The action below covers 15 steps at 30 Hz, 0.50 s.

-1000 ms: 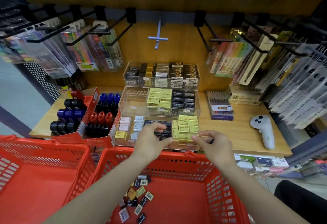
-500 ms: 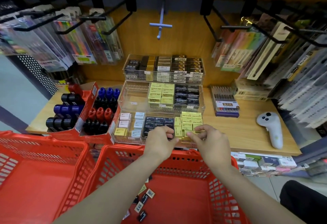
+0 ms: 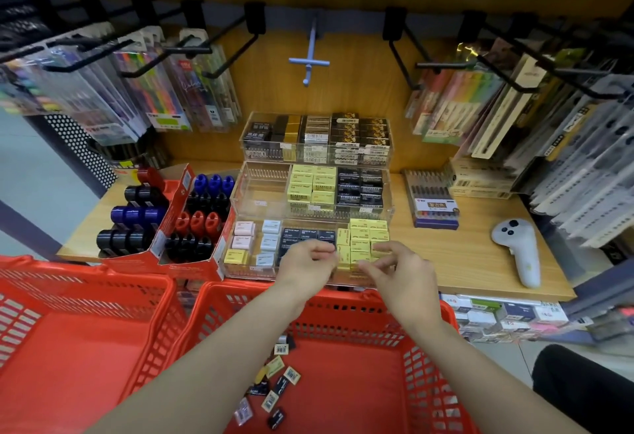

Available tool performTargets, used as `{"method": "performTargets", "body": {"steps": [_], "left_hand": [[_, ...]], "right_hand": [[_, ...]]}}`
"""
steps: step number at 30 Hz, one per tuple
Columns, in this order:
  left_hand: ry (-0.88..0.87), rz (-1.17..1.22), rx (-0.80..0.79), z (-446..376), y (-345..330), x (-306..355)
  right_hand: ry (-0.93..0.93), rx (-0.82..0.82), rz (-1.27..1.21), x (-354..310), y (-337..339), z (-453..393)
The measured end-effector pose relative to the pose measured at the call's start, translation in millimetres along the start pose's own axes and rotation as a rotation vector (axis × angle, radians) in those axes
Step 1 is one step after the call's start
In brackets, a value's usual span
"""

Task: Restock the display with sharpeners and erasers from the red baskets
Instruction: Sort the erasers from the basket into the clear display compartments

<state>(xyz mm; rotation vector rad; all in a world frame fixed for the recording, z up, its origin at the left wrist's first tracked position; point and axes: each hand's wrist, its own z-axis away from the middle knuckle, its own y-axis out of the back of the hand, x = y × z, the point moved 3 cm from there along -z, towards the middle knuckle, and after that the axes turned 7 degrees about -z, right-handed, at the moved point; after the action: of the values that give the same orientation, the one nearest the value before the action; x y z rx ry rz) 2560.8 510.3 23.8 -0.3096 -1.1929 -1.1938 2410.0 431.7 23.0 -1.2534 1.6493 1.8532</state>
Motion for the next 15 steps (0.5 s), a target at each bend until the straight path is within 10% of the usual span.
{"method": "performTargets", "body": {"steps": [5, 15], "left_hand": [[0.184, 0.908, -0.255, 22, 6, 25], [0.184, 0.872, -0.392, 62, -1, 39]], "right_hand": [[0.032, -0.05, -0.37, -24, 20, 23], [0.168, -0.1, -0.39, -59, 25, 57]]}}
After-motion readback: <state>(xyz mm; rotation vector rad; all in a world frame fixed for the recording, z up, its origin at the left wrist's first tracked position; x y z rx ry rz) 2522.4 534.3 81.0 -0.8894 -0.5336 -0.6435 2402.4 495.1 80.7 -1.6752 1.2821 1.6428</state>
